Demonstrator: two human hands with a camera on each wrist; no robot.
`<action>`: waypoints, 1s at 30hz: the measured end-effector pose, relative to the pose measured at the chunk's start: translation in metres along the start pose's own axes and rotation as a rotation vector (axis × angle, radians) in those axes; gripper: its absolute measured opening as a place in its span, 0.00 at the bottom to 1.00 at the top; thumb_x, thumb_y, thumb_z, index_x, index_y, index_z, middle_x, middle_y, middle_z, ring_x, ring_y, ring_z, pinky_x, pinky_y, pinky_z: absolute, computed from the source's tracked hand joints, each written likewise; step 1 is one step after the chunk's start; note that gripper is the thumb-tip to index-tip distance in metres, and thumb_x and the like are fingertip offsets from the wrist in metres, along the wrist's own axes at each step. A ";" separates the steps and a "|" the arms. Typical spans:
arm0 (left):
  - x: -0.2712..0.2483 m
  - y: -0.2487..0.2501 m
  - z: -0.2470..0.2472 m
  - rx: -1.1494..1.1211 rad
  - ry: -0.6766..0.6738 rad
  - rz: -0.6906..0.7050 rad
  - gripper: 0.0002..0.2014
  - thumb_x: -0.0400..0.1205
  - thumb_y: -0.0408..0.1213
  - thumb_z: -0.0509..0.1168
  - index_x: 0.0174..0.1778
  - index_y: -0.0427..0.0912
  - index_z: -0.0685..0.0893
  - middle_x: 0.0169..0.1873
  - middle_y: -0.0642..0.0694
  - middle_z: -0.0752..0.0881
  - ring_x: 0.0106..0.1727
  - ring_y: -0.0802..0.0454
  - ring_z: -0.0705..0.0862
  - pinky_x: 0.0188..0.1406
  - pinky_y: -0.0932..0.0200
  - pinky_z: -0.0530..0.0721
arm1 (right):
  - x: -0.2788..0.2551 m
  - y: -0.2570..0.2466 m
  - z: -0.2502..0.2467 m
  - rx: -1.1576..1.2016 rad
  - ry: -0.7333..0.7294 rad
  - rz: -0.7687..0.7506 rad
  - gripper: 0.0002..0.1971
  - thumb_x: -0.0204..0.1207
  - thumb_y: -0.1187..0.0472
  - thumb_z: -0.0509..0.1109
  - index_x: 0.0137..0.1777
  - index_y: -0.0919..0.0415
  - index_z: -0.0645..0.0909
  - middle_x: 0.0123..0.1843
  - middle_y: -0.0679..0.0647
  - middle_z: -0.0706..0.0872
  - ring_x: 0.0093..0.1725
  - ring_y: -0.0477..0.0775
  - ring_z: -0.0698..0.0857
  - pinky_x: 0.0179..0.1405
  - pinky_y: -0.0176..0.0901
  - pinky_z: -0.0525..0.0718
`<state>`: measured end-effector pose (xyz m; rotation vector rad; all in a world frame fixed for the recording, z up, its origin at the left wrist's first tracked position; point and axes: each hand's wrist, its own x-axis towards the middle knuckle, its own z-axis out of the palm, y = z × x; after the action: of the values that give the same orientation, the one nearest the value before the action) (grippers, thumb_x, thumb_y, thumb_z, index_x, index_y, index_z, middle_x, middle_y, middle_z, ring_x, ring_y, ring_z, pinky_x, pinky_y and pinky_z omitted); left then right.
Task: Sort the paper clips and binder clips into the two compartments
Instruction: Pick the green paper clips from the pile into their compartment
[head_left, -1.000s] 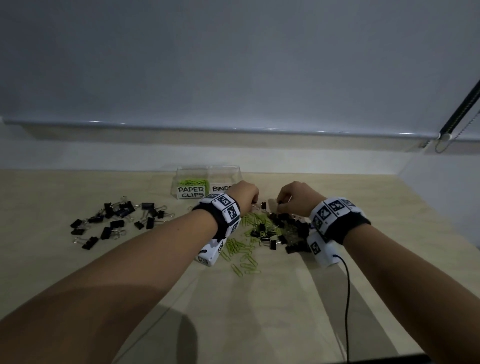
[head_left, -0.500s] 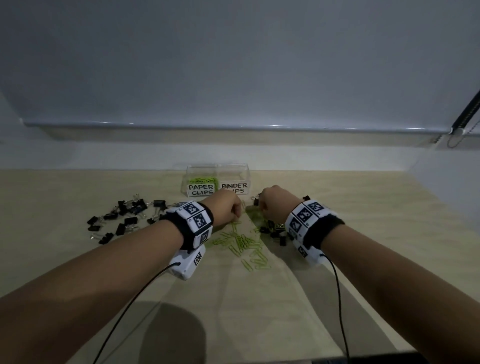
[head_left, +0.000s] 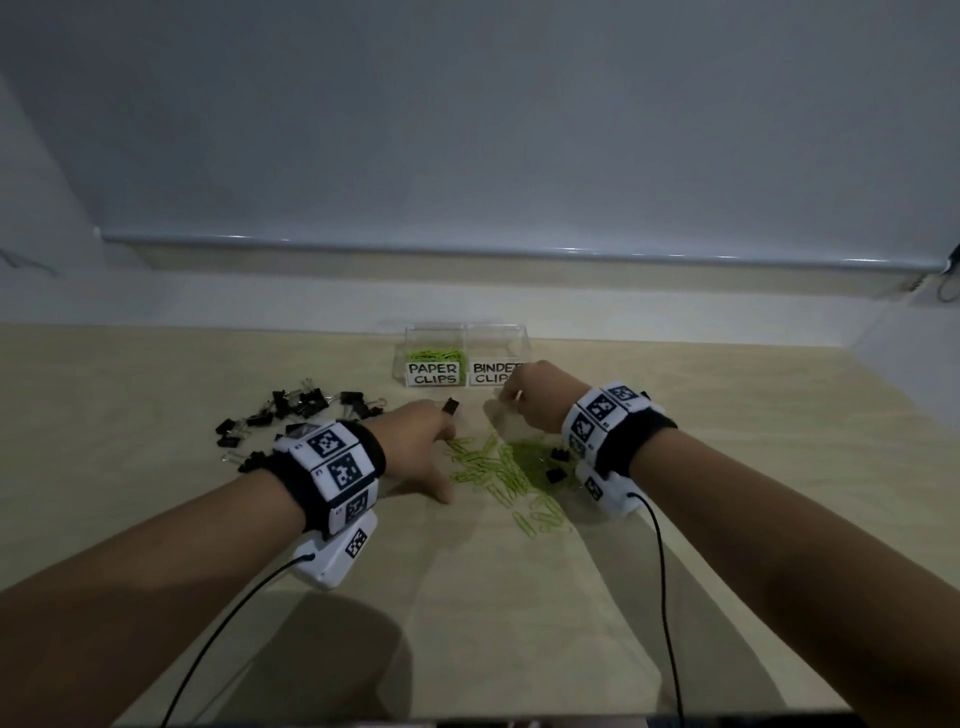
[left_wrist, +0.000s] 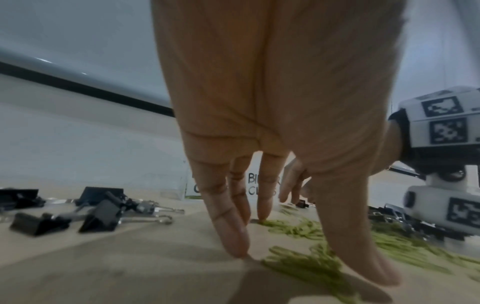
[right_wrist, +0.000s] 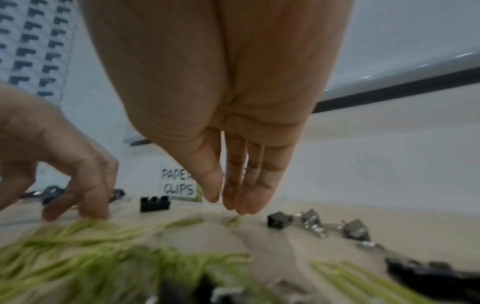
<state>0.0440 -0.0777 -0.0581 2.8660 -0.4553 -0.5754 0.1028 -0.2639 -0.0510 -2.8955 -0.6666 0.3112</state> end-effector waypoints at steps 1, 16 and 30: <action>-0.002 0.001 0.003 0.032 -0.002 -0.003 0.38 0.67 0.51 0.79 0.71 0.43 0.74 0.61 0.45 0.76 0.52 0.52 0.75 0.49 0.62 0.73 | 0.000 -0.005 0.004 -0.025 -0.029 -0.023 0.17 0.76 0.75 0.60 0.58 0.65 0.86 0.58 0.62 0.87 0.55 0.62 0.85 0.55 0.49 0.85; -0.002 0.004 0.019 -0.112 0.094 0.078 0.34 0.65 0.51 0.80 0.66 0.46 0.78 0.57 0.49 0.75 0.56 0.51 0.77 0.55 0.60 0.77 | -0.041 -0.021 0.015 -0.080 -0.219 -0.190 0.31 0.59 0.45 0.82 0.62 0.53 0.80 0.58 0.53 0.75 0.56 0.55 0.77 0.59 0.49 0.79; 0.000 0.001 0.015 -0.076 0.143 0.198 0.02 0.80 0.36 0.67 0.43 0.41 0.82 0.34 0.50 0.80 0.36 0.52 0.78 0.36 0.61 0.73 | -0.032 -0.015 0.016 0.046 -0.032 -0.234 0.07 0.70 0.65 0.73 0.47 0.61 0.88 0.45 0.53 0.89 0.40 0.47 0.81 0.42 0.36 0.77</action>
<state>0.0379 -0.0801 -0.0711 2.7244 -0.6674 -0.3442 0.0650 -0.2634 -0.0588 -2.7375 -0.9782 0.3370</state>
